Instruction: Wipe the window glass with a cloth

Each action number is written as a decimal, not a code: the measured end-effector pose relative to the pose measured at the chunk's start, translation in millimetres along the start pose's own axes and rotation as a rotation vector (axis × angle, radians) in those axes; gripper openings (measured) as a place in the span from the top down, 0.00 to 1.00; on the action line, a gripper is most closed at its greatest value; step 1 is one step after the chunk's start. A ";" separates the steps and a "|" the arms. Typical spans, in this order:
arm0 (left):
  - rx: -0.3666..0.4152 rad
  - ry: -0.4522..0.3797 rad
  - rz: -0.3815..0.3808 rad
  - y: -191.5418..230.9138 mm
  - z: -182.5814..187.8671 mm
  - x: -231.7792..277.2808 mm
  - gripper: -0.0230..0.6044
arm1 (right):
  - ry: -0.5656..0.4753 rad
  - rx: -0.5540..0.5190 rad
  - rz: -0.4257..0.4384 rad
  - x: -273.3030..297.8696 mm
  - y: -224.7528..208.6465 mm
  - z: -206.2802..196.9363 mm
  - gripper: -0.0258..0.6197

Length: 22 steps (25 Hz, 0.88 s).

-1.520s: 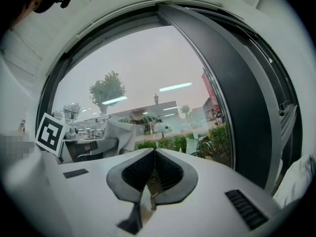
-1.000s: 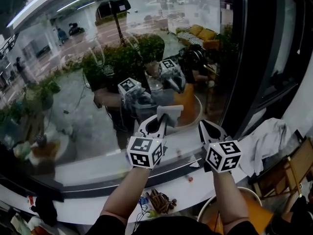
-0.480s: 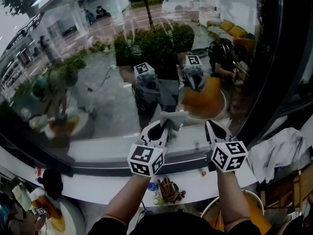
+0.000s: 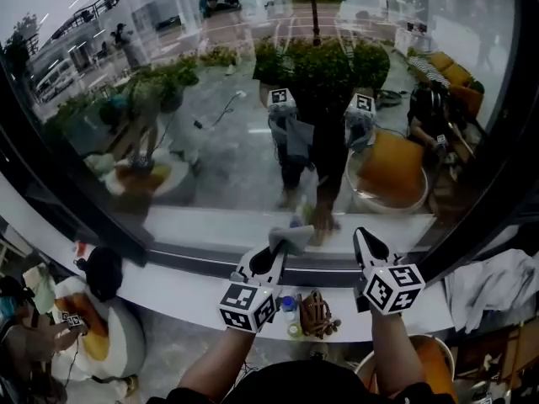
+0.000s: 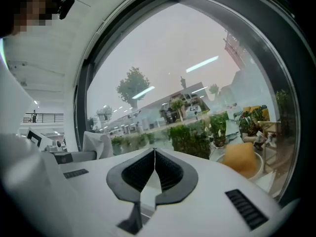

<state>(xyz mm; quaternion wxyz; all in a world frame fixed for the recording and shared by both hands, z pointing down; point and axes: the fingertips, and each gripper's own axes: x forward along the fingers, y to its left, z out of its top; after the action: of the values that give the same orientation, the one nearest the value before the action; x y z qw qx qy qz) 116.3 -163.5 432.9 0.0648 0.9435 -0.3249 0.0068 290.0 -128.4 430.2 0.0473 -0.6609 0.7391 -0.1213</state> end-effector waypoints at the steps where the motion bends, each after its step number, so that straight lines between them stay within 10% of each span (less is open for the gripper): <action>1: -0.010 0.008 0.013 10.4 -6.8 -17.3 0.94 | 0.010 0.000 0.013 2.6 17.7 -8.8 0.92; 11: -0.066 0.048 0.073 100.8 -49.7 -177.3 0.94 | 0.079 0.020 0.056 1.7 184.8 -98.1 0.92; 22: -0.065 0.098 -0.003 87.5 -78.9 -282.1 0.94 | 0.122 0.037 0.014 -75.1 285.2 -162.2 0.92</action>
<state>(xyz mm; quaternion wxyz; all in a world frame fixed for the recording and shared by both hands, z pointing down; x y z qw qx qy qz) -157.6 -49.0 506.0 0.1111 0.9400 -0.3199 0.0424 -13.6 -7.5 511.1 0.0151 -0.6461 0.7429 -0.1746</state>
